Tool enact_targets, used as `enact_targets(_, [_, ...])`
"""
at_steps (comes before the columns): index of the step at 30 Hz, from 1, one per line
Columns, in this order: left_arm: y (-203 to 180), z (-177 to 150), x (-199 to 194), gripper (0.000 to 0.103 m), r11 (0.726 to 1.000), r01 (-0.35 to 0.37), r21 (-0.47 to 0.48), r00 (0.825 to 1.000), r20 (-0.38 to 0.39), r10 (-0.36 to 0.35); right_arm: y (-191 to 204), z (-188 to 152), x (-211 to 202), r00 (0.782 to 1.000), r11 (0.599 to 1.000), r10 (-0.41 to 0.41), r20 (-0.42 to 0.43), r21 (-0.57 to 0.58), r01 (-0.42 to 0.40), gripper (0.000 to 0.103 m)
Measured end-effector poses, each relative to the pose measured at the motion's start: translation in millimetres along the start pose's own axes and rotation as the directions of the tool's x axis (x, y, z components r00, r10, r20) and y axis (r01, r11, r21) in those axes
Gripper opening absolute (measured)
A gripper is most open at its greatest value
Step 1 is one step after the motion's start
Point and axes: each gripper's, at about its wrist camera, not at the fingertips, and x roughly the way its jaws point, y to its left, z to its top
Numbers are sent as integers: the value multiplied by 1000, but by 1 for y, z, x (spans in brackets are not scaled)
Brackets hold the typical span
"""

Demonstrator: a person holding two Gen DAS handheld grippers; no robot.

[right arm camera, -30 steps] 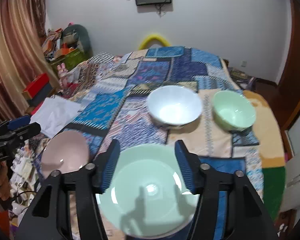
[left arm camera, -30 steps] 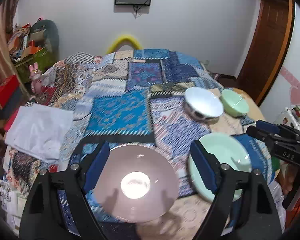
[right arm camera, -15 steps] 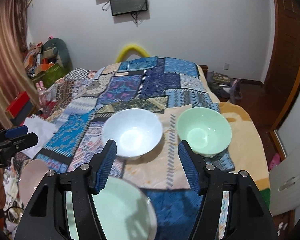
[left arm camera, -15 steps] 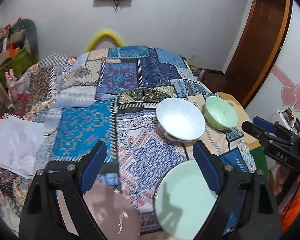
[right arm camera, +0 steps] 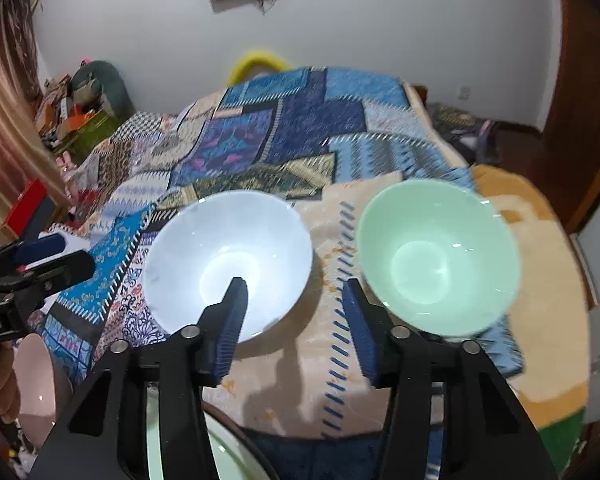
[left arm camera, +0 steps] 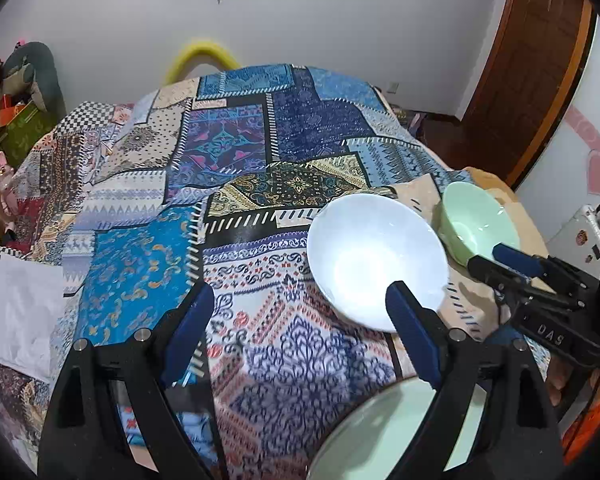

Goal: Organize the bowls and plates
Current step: 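Move both grippers to the white spotted bowl rim and close on it, then lift the white spotted bowl and carry it over the pink bowl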

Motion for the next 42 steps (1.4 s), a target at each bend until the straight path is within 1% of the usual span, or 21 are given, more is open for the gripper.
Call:
enact_targets(2, [1, 4, 12, 88, 1000, -1, -8, 1000, -10, 1, -3, 1, 12, 1000, 1000, 14, -26, 11, -14, 35])
enact_targets(4, [3, 6, 26, 85, 1000, -1, -20, 1000, -25, 0, -6, 2, 23, 998, 999, 29, -52, 24, -28, 30])
enact_targets(6, [5, 8, 38, 78, 1000, 1, -28, 999, -47, -3, -7, 3, 31, 997, 999, 44, -69, 35, -41, 30])
enact_targets(8, [5, 8, 48, 74, 1000, 4, -31, 997, -72, -6, -9, 1, 37, 994, 997, 63, -84, 45, -59, 29])
enact_targets(10, [3, 8, 59, 68, 1000, -2, -26, 996, -92, -1, -10, -1, 42, 992, 996, 78, -101, 50, -73, 28])
enact_targets(12, [1, 8, 68, 59, 1000, -8, -18, 994, -110, 6, -10, -1, 47, 990, 995, 87, -111, 53, -81, 22])
enact_targets(16, [-4, 9, 84, 47, 1000, 0, -5, 989, -151, -1, -9, -3, 50, 986, 992, 115, -121, 64, -108, 17])
enact_targets(18, [-8, 9, 90, 35, 1000, 1, 3, 986, -165, -1, -7, -1, 52, 987, 993, 109, -118, 58, -103, 17])
enact_targets(19, [-10, 9, 93, 33, 1000, 6, 8, 985, -171, -4, -7, -1, 52, 988, 993, 106, -116, 57, -100, 17])
enact_targets(20, [-11, 8, 95, 29, 1000, 15, 11, 984, -178, -13, -6, -2, 52, 988, 994, 104, -115, 56, -98, 17])
enact_targets(21, [-13, 8, 98, 24, 1000, 28, 11, 982, -186, -26, -6, -1, 52, 988, 994, 104, -116, 55, -98, 17])
enact_targets(22, [-13, 7, 101, 21, 999, 51, 4, 979, -199, -50, -7, -1, 51, 988, 993, 106, -115, 58, -100, 17])
enact_targets(23, [-13, 6, 103, 19, 998, 58, -6, 977, -207, -58, -7, 0, 53, 987, 993, 108, -115, 60, -102, 17])
enact_targets(26, [-14, 4, 103, 14, 1000, 31, 1, 981, -190, -30, -5, 2, 52, 989, 994, 99, -113, 56, -93, 17])
enact_targets(32, [-13, 0, 97, 14, 999, 39, 3, 980, -194, -38, 1, 3, 41, 993, 997, 76, -92, 32, -73, 17])
enact_targets(36, [-13, -2, 85, 14, 999, 46, -13, 982, -180, -47, 8, 4, 30, 996, 999, 53, -65, 5, -53, 17])
enact_targets(42, [-13, -3, 56, 14, 998, 60, -16, 988, -145, -61, 16, 7, 9, 997, 998, 62, -35, -10, -62, 17])
